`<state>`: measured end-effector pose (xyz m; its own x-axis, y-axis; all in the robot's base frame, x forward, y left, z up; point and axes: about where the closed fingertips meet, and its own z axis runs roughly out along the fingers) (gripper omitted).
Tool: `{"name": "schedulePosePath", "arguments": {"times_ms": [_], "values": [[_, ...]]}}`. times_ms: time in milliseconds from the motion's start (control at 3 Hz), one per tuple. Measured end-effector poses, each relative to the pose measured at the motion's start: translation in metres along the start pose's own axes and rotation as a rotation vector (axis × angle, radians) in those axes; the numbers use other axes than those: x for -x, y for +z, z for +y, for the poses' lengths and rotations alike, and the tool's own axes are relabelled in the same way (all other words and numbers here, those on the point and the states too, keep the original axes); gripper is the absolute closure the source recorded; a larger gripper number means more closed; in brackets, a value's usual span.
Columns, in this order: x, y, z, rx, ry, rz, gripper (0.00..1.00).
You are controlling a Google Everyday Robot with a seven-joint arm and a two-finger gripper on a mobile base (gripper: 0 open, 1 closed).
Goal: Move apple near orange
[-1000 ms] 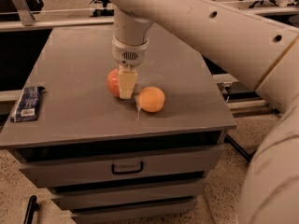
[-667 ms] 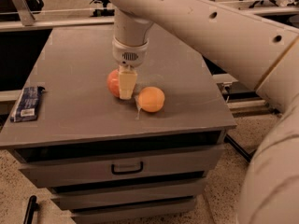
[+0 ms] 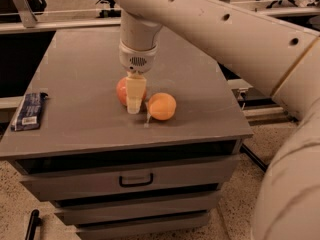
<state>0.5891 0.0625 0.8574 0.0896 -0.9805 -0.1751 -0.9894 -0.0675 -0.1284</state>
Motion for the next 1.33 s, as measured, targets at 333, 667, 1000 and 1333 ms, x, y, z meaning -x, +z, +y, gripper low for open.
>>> {"name": "schedulePosePath", "arguments": {"times_ms": [333,667,1000,1333], "values": [[0.0,0.0,0.0,0.0,0.0,0.0,0.0],[-0.002,-0.009,0.0,-0.01,0.004,-0.018,0.0],[-0.027,-0.029,-0.006,-0.025,0.034,-0.084,0.0],[-0.067,-0.059,-0.016,-0.039,0.089,-0.151,0.0]]}}
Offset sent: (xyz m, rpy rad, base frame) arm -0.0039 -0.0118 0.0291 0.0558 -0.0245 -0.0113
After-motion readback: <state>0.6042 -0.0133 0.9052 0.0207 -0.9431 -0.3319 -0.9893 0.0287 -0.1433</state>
